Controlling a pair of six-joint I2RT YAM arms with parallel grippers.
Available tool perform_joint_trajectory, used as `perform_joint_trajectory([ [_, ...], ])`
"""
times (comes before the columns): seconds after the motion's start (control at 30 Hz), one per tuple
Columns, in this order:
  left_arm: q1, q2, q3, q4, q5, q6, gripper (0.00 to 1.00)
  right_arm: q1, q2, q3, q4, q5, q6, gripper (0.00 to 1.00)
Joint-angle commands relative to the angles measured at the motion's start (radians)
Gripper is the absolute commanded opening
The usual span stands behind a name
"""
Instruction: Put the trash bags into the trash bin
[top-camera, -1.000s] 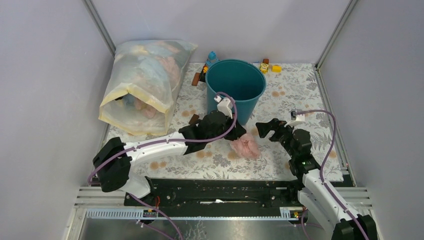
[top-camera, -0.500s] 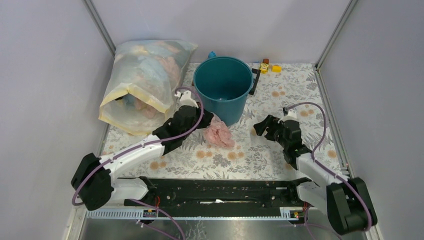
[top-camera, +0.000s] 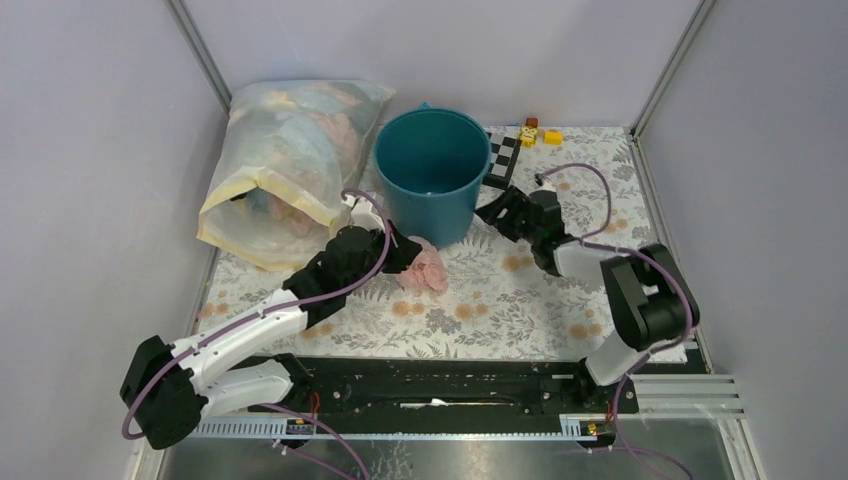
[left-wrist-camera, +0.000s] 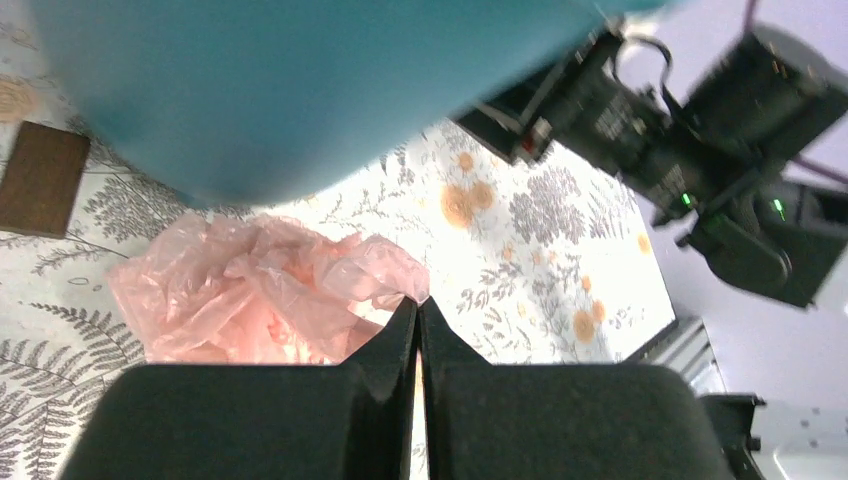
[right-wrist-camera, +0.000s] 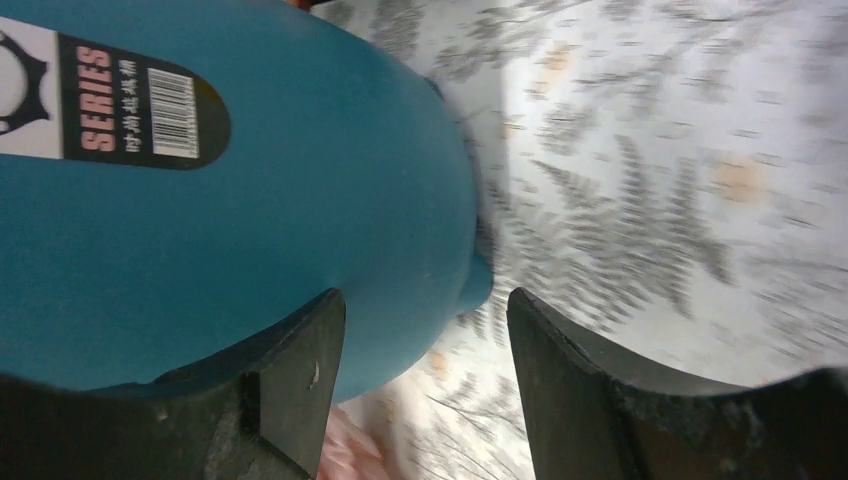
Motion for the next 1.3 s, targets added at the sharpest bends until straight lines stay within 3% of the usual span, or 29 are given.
perform_joint_trajectory([
  [0.0,0.002,-0.046,-0.014,0.022,0.095,0.051,0.01,0.103,0.098,0.162,0.093,-0.034,0.034,0.67],
  [0.13,0.002,-0.055,-0.007,-0.018,0.094,0.071,0.01,0.141,0.082,0.154,0.089,-0.006,0.024,0.68],
  [0.27,0.002,-0.030,0.004,-0.006,0.173,0.079,0.01,0.140,-0.061,0.069,0.034,0.014,-0.065,0.70],
  [0.53,0.001,0.072,0.045,0.042,0.310,0.050,0.02,0.153,-0.387,-0.152,-0.084,-0.151,-0.262,0.69],
  [0.73,0.001,0.041,0.057,0.031,0.295,-0.007,0.04,0.281,-0.520,-0.237,-0.167,-0.123,-0.310,0.68],
  [0.9,0.002,0.001,0.043,0.017,0.288,-0.060,0.05,0.396,-0.498,-0.269,-0.141,-0.007,-0.329,0.74],
  [1.1,0.001,-0.039,0.036,-0.011,0.288,-0.079,0.06,0.572,-0.331,-0.223,-0.068,0.137,-0.388,0.81],
  [1.2,0.001,-0.063,0.030,-0.033,0.274,-0.077,0.06,0.591,-0.236,-0.192,-0.041,0.197,-0.389,0.74],
  [1.27,0.002,-0.081,0.032,-0.056,0.257,-0.067,0.06,0.592,-0.207,-0.185,-0.039,0.235,-0.370,0.49],
])
